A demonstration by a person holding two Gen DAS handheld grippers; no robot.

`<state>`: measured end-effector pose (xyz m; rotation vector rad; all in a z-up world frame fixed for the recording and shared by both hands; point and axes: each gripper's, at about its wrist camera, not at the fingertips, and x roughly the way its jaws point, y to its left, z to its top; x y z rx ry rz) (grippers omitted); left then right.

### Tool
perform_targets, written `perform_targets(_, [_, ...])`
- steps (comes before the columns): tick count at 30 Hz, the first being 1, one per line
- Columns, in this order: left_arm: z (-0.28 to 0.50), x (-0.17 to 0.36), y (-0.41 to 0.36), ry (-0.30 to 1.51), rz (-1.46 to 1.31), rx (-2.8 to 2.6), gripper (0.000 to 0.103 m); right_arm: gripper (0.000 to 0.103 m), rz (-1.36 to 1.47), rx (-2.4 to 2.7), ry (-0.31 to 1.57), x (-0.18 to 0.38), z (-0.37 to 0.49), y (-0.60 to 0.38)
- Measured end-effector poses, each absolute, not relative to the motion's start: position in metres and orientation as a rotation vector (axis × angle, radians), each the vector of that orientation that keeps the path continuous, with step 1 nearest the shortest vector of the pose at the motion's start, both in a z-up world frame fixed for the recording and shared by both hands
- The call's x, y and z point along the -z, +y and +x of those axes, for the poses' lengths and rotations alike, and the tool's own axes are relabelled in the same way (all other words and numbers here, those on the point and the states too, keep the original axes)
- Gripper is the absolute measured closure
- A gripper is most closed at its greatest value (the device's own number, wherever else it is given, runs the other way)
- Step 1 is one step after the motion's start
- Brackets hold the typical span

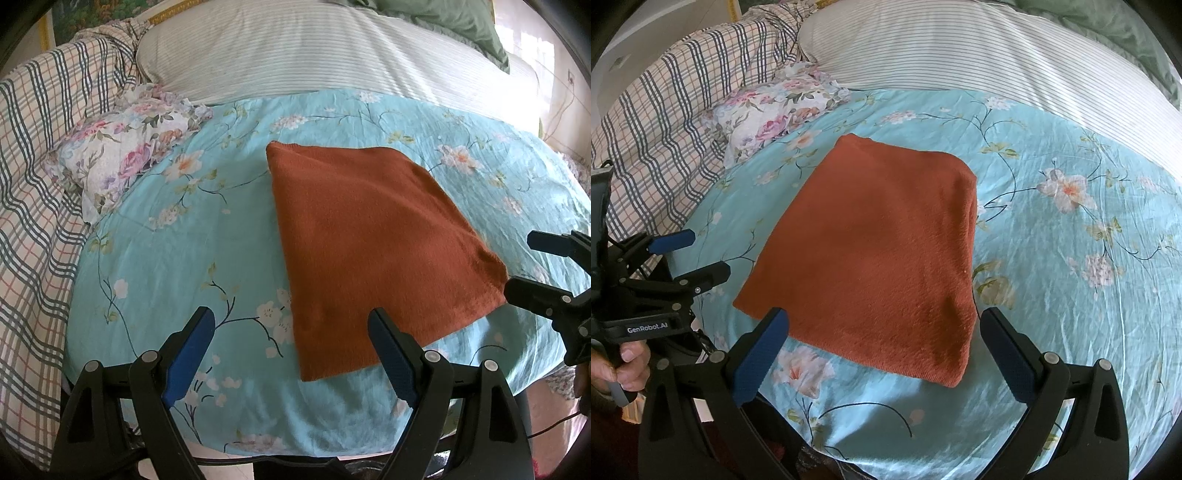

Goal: Fold small clothes

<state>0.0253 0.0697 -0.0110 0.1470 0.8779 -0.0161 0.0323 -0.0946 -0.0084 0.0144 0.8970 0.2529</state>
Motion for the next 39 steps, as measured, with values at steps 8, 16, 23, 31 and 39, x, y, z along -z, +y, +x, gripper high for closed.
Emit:
perform_targets(8, [0.03,0.014,0.068,0.878,0.13,0.011,0.018,0.0,0.016,-0.242,0.898,0.011,0.041,-0.097])
perform_targets(16, [0.043,0.014,0.069,0.858,0.13,0.002,0.018,0.0,0.032,-0.231,0.898,0.015,0.053,-0.103])
perform_targets(23, [0.053,0.02,0.07,0.869,0.138,-0.025,0.018,0.0,0.047,-0.237,0.913,0.024,0.061,-0.106])
perform_targets(31, [0.061,0.024,0.071,0.89,0.135,-0.035,0.017,0.0,0.047,-0.245,0.913,0.026,0.067,-0.104])
perform_targets(39, [0.063,0.027,0.069,0.89,0.145,-0.037,0.017,0.0,0.049,-0.245,0.921,0.027,0.071,-0.103])
